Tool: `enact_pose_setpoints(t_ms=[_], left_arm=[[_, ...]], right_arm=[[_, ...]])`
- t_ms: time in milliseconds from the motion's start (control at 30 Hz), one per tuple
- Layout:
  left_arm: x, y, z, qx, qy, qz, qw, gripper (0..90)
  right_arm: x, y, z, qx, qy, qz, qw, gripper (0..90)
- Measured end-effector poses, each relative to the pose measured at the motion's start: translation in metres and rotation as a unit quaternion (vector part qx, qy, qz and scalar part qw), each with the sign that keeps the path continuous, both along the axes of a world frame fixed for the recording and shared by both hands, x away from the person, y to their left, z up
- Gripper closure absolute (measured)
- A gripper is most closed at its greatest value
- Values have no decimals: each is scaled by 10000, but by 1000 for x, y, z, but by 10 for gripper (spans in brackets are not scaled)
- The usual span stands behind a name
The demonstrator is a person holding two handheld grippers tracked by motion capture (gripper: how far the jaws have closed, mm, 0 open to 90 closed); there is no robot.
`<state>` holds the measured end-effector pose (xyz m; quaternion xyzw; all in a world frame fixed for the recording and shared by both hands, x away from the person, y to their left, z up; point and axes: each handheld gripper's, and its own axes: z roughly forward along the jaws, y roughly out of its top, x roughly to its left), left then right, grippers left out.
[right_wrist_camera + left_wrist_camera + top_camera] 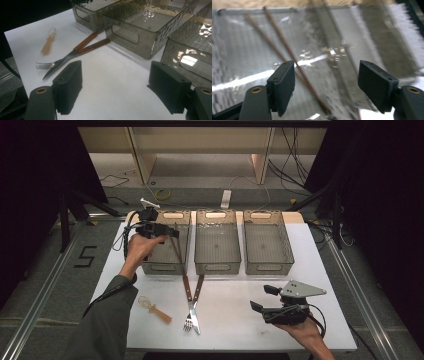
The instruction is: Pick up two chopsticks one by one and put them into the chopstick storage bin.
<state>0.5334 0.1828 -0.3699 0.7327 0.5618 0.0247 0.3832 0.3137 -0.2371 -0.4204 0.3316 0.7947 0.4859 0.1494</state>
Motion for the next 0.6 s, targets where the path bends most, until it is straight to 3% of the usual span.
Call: enact_pose_setpoints(t_ms=[233, 367, 500, 600], left_arm=[[-35, 2, 16, -145, -420, -439, 9980, 217], [-54, 3, 19, -95, -558, -729, 9957, 210], [-76, 7, 18, -188, -743, -953, 9925, 210], [-81, 6, 12, 215, -734, -1112, 9909, 208]], right_arm=[[0, 0, 0, 8, -3, -15, 10000, 276], [-1, -1, 0, 26, -24, -32, 10000, 276], [0, -3, -1, 27, -1, -63, 10000, 276], [0, -2, -1, 11, 20, -77, 10000, 276]])
